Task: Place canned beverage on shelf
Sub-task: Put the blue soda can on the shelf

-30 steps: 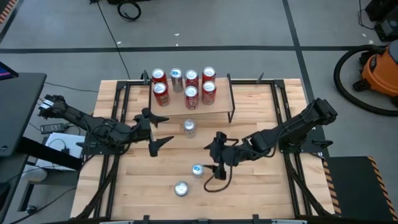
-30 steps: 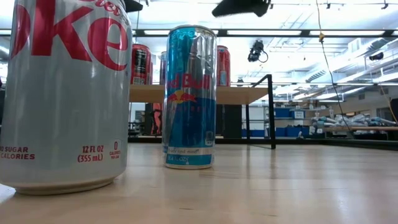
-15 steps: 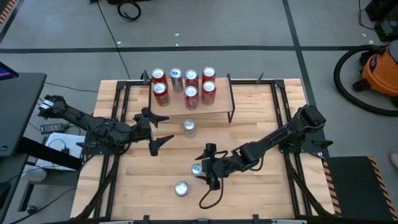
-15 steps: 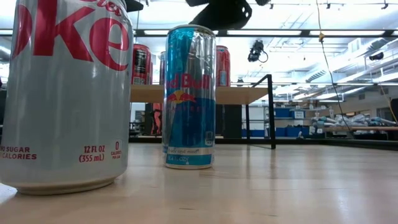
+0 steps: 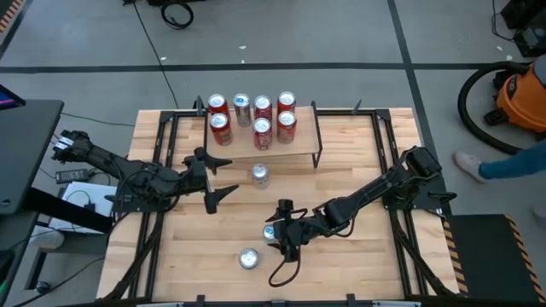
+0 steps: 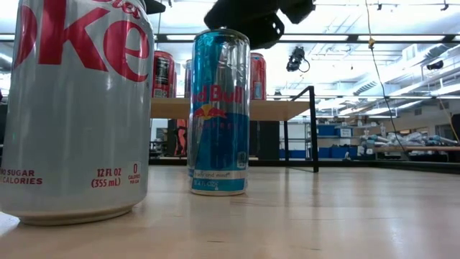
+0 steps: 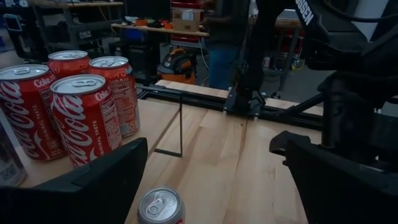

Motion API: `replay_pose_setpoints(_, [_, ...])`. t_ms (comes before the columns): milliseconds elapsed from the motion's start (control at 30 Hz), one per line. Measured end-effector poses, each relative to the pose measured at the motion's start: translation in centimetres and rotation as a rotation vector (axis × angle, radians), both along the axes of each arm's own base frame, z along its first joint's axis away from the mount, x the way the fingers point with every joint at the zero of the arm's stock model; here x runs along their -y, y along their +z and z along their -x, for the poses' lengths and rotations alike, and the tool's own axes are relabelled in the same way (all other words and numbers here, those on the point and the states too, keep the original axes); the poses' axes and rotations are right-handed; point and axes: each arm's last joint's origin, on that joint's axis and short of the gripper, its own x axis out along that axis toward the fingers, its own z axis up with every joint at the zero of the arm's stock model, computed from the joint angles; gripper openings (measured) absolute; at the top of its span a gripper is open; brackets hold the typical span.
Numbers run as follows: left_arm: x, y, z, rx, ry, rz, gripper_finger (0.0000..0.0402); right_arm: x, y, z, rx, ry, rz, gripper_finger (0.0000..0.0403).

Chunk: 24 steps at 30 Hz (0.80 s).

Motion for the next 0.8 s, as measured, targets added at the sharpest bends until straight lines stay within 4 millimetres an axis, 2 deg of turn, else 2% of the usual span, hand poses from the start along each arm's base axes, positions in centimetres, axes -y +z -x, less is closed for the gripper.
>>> replay_pose_setpoints(367, [0.7, -0.7, -0.8, -0.041, -0.136, 0.008, 0.0392, 1.2, -0.6, -0.1, -0.081, -0.006, -0.011, 0.0348])
replay_pose_setpoints(800, [0.7, -2.9, -3.1, -0.160, -0.264, 0.029, 0.0392, 2.3, -1.6, 0.8, -0.209, -0.070, 0.115, 0.0348])
